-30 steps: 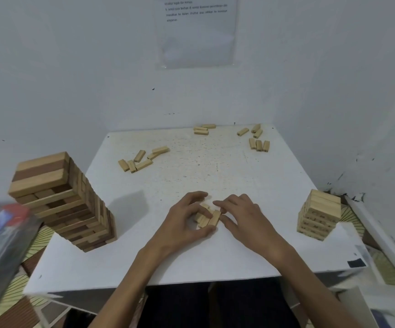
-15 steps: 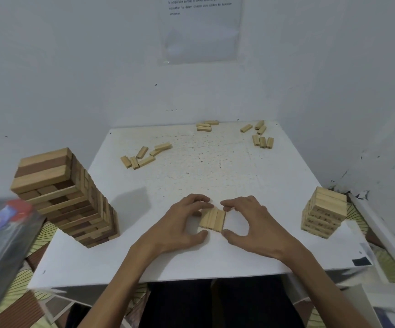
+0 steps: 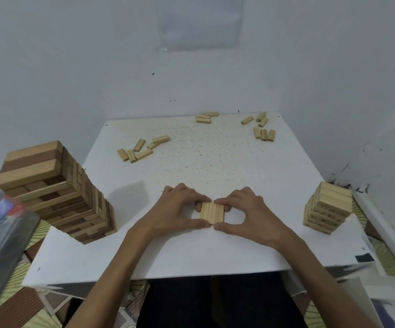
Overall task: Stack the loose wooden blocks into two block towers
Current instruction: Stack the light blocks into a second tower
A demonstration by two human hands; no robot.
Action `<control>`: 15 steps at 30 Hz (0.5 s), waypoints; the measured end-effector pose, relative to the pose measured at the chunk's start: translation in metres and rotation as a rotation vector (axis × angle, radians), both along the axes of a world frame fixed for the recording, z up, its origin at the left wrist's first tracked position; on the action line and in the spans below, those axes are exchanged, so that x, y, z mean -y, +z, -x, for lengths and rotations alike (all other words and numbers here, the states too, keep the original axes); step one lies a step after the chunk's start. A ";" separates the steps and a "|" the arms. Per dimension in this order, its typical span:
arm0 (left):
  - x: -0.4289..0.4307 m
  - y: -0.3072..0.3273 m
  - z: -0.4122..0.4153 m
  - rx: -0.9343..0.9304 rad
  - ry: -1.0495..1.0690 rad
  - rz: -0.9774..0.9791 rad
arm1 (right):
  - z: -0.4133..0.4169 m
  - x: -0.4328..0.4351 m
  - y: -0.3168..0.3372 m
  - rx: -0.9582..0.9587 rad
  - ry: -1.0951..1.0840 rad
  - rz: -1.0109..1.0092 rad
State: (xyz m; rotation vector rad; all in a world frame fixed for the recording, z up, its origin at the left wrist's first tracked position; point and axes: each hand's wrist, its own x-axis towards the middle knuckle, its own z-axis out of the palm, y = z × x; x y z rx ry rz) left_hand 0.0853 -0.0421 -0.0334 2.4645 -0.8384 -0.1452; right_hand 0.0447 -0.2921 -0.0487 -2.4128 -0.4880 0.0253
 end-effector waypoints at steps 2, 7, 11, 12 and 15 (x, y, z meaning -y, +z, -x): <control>0.002 0.000 0.001 -0.014 0.010 0.026 | 0.001 -0.001 -0.002 0.019 -0.009 -0.005; 0.006 -0.003 0.006 -0.037 0.048 0.082 | 0.001 0.001 -0.003 -0.001 -0.013 -0.031; 0.005 -0.003 0.007 -0.079 0.062 0.120 | 0.000 0.001 -0.002 -0.025 -0.006 -0.003; 0.005 -0.003 0.007 -0.075 0.060 0.118 | 0.000 0.000 -0.003 -0.019 -0.009 -0.003; 0.007 -0.004 0.007 -0.049 0.062 0.141 | 0.004 -0.002 -0.004 0.016 -0.030 -0.034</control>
